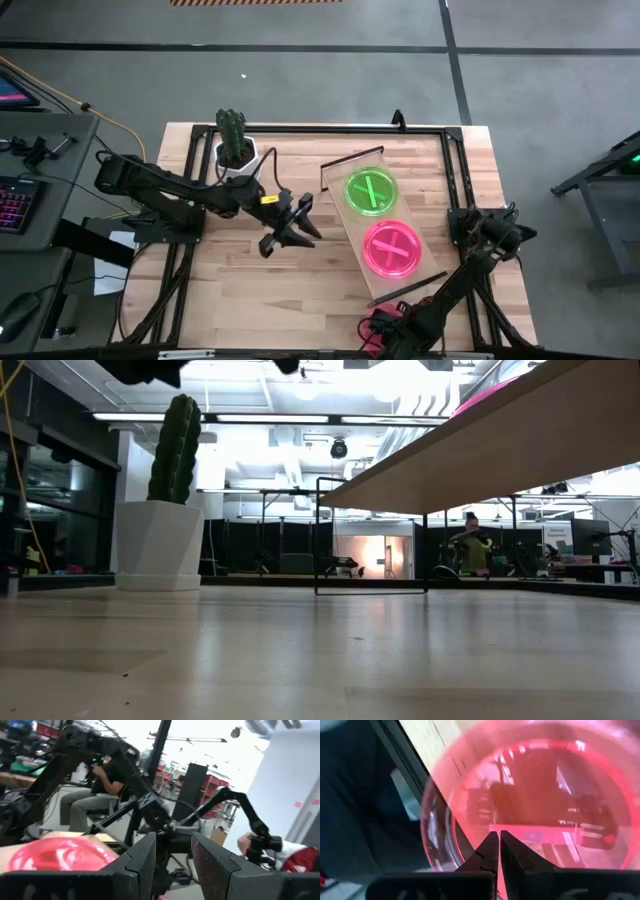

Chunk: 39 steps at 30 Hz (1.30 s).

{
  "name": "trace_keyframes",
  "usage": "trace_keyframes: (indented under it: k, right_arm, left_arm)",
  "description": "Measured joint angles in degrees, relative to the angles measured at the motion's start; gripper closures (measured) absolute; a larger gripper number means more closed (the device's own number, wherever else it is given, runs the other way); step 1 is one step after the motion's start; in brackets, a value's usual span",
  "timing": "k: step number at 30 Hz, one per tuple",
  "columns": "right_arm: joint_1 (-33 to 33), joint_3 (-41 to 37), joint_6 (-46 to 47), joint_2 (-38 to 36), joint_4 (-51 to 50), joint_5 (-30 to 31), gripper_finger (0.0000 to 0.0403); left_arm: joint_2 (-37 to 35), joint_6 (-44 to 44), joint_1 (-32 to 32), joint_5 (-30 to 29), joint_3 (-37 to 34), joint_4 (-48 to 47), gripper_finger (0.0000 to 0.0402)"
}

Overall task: Place and stack plates onto a shelf
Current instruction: Stack the pink plate on top of the other pink plate on the shelf

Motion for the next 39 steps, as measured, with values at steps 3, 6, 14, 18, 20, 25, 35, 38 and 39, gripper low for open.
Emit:
trace_keyframes:
  k: [3, 6, 14, 18, 20, 25, 35, 38, 39]
  right_arm:
    - [0.0, 1.3, -2.1, 1.6, -0.6, -1.2, 0.0403]
    - [0.0, 1.6, -2.5, 2.4, -1.8, -1.2, 0.0403]
    - [-2.3, 1.9, -7.3, 5.2, 7.0, -0.9, 0.0403]
    - [-4.2, 1.9, -10.0, 6.0, 8.7, 1.8, 0.0403]
    - [-5.3, 1.9, -11.2, 6.0, 8.7, 3.8, 0.0403]
    - [-7.9, 1.8, -15.8, 6.1, 9.7, 9.0, 0.0403]
    - [-12.0, 1.6, -22.2, 6.3, 10.4, 16.9, 0.0403]
    - [-13.2, 1.5, -24.1, 6.4, 10.8, 18.6, 0.0403]
    - [-13.5, 1.5, -25.0, 6.4, 11.3, 18.9, 0.0403]
  left_arm:
    - [-1.1, 1.7, -1.5, 0.0, 0.0, 0.0, 0.0286]
    - [-1.3, 2.7, -2.8, -0.5, 0.0, 0.2, 0.0286]
    - [-1.3, 2.8, -3.9, -1.3, 0.0, 1.1, 0.0286]
    - [-1.3, 2.8, -3.9, -1.3, 0.0, 1.5, 0.0286]
    - [-1.3, 2.8, -3.9, -1.3, 0.0, 1.5, 0.0286]
    - [-1.3, 2.8, -3.9, -1.3, 0.0, 1.5, 0.0286]
    - [-1.3, 2.8, -3.9, -1.3, 0.0, 1.6, 0.0286]
    - [-1.3, 2.8, -3.9, -1.3, 0.0, 1.6, 0.0286]
    - [-1.3, 2.8, -3.9, -1.3, 0.0, 1.6, 0.0286]
